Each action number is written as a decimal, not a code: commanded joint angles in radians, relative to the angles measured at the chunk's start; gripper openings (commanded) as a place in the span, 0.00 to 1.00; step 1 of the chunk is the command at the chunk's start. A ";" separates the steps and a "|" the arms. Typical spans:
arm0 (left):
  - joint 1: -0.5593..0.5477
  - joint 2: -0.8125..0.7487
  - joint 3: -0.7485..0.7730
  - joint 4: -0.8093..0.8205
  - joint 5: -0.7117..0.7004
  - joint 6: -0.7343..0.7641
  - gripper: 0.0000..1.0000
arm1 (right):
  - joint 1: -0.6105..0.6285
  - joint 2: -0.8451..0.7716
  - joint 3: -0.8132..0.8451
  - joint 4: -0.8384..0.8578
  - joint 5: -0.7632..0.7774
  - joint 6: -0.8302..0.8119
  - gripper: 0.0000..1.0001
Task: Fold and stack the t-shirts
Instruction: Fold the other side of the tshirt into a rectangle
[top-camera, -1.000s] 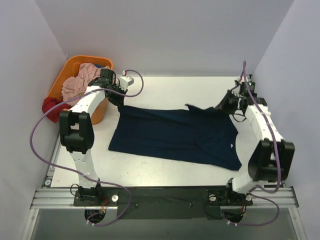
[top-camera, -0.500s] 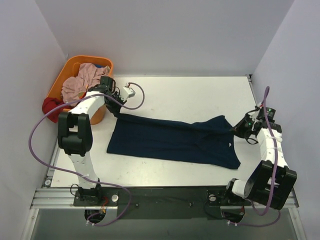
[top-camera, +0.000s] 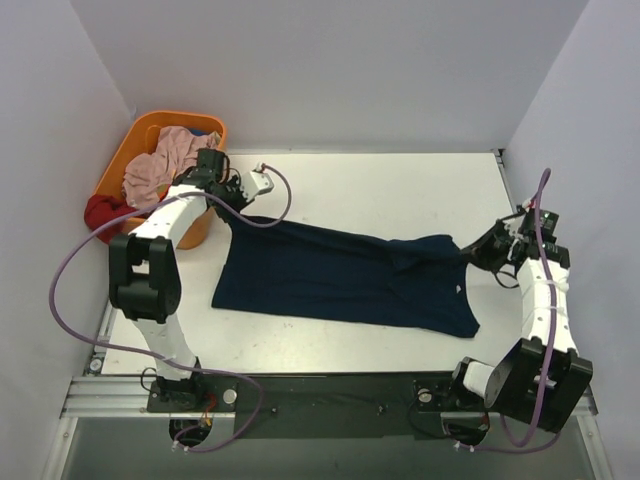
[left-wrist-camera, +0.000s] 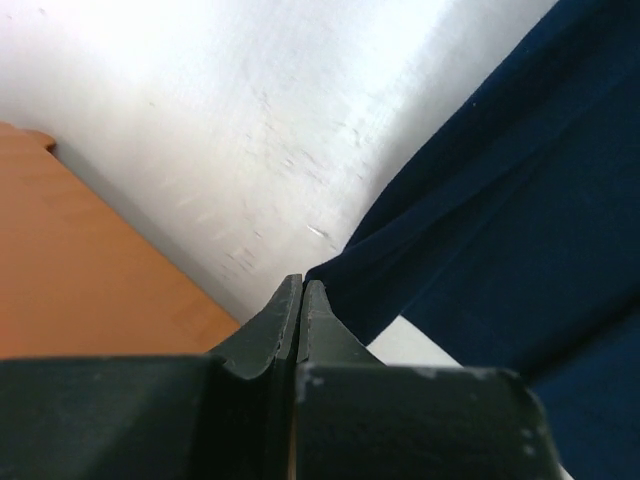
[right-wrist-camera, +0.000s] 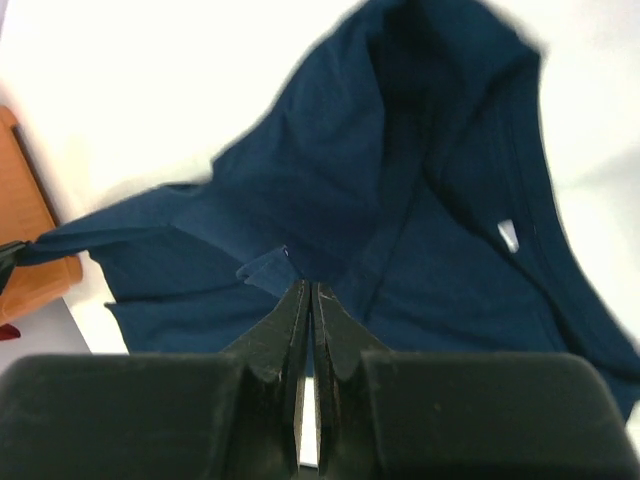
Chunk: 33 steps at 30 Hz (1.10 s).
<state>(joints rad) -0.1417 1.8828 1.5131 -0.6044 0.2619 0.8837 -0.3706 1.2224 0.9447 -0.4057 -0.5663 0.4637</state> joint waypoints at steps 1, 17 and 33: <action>0.013 -0.094 -0.088 -0.031 0.020 0.093 0.00 | -0.017 -0.086 -0.102 -0.128 0.017 -0.005 0.00; -0.005 -0.077 -0.012 -0.661 0.030 0.541 0.50 | -0.021 0.012 -0.173 -0.104 0.042 -0.068 0.00; -0.065 -0.021 -0.117 -0.380 -0.073 0.520 0.50 | -0.022 0.015 -0.170 -0.096 0.031 -0.074 0.00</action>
<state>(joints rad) -0.2081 1.8324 1.3804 -1.0737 0.1940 1.3773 -0.3958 1.2346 0.7483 -0.4896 -0.5217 0.4084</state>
